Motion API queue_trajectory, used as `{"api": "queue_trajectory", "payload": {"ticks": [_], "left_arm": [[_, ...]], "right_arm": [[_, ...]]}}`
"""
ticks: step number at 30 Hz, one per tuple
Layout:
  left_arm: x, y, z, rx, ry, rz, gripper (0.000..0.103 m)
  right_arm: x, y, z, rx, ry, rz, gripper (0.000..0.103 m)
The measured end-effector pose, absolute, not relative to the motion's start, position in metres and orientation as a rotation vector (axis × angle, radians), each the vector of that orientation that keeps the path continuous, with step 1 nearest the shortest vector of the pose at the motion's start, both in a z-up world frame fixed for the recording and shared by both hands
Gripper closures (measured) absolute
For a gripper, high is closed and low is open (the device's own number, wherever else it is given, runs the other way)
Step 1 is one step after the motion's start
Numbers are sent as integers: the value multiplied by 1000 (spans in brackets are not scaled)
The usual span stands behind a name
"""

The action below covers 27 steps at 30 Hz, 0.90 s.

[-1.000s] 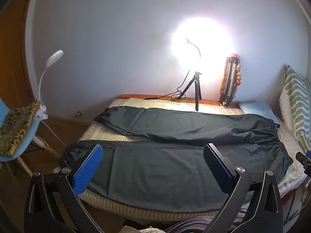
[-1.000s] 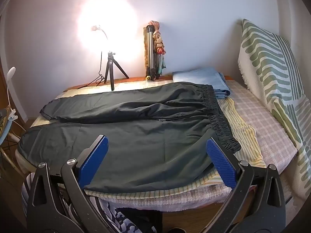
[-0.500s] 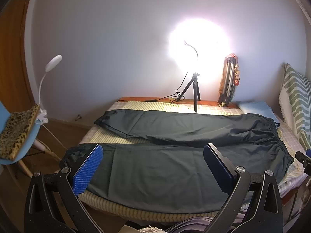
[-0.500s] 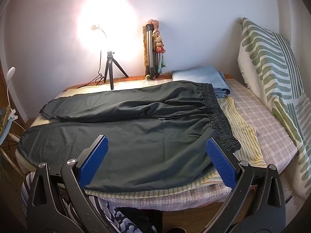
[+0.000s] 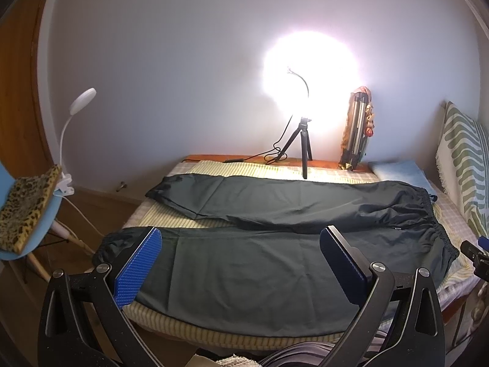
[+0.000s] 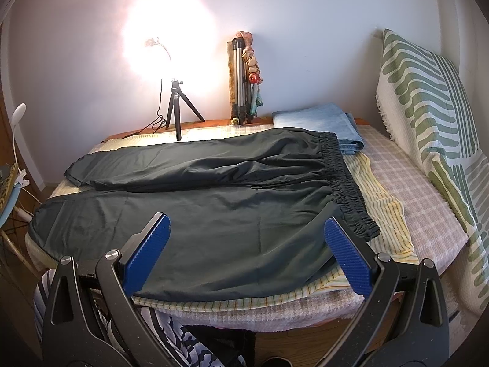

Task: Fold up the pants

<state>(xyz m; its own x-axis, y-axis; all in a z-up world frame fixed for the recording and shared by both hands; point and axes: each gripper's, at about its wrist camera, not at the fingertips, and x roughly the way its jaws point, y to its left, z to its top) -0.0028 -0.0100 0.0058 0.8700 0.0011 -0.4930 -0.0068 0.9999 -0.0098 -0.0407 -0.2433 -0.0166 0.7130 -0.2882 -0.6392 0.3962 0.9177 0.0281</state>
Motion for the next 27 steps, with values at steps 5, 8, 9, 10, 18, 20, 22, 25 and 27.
{"api": "queue_trajectory", "payload": {"ticks": [5, 8, 9, 10, 18, 20, 22, 25, 27], "left_arm": [[-2, -11, 6, -11, 516, 3, 0], [-3, -11, 6, -8, 514, 3, 0], [-3, -11, 6, -9, 513, 3, 0], [-3, -12, 6, -9, 512, 3, 0], [-4, -13, 6, -11, 510, 1, 0], [-4, -13, 6, -10, 510, 1, 0], [-4, -13, 6, -12, 510, 2, 0], [-4, -13, 5, -17, 510, 3, 0], [-3, -14, 5, -20, 512, 4, 0]], "right_arm": [[-41, -243, -16, 167, 680, -381, 0], [-41, -243, -16, 168, 679, -381, 0], [-41, -243, -17, 168, 678, -382, 0], [-41, -243, -17, 168, 678, -382, 0], [-40, -240, -16, 165, 685, -378, 0], [-39, -239, -16, 165, 686, -376, 0], [-39, -239, -16, 166, 686, -375, 0], [-38, -239, -16, 166, 686, -375, 0], [-38, -239, -16, 165, 687, -376, 0]]}}
